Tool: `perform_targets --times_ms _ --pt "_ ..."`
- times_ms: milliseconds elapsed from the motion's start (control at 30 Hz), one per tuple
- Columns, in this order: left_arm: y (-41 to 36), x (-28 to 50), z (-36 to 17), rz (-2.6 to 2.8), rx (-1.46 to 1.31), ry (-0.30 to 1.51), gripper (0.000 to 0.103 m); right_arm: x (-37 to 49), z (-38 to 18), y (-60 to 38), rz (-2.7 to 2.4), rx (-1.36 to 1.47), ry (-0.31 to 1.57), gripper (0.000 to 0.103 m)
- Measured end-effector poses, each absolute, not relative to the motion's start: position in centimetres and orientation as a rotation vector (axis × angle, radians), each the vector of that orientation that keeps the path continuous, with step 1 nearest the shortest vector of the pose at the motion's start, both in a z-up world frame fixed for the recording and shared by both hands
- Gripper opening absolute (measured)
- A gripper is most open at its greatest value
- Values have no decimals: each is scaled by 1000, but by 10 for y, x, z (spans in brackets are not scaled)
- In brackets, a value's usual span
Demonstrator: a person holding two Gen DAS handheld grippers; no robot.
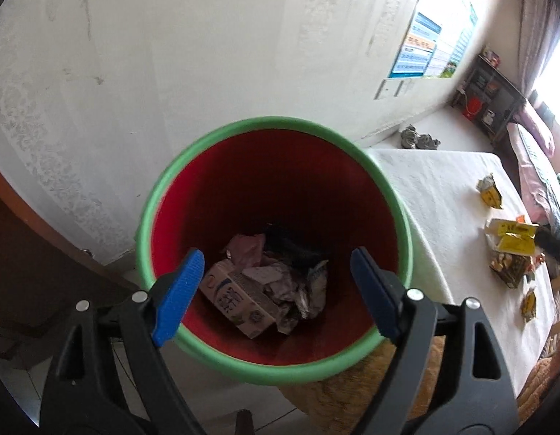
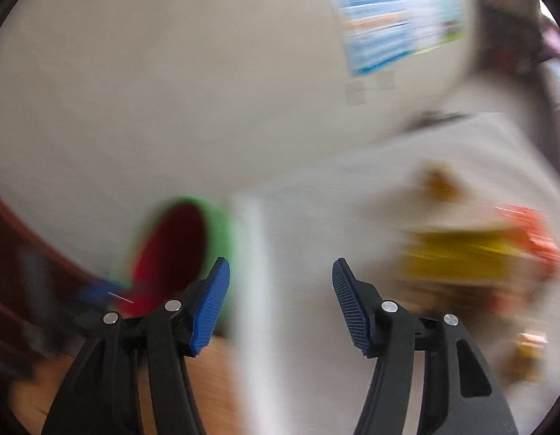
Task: Collect trash
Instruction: 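Grasp the yellow box with left tool while right tool grasps gold snack wrapper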
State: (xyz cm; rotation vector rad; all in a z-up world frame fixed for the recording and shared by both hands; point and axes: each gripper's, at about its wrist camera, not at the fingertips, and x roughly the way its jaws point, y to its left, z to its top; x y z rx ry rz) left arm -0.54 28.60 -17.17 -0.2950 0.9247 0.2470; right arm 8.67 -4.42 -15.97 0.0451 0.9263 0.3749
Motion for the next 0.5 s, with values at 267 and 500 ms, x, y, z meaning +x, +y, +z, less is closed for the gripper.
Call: perform_targets --times_ms 267,500 --pt "224 11 -152 105 -260 919 81 80 -222 -199 -40 196 1060 60" --pt "131 27 -133 -159 -112 920 85 82 -248 -216 134 378 1115 33"
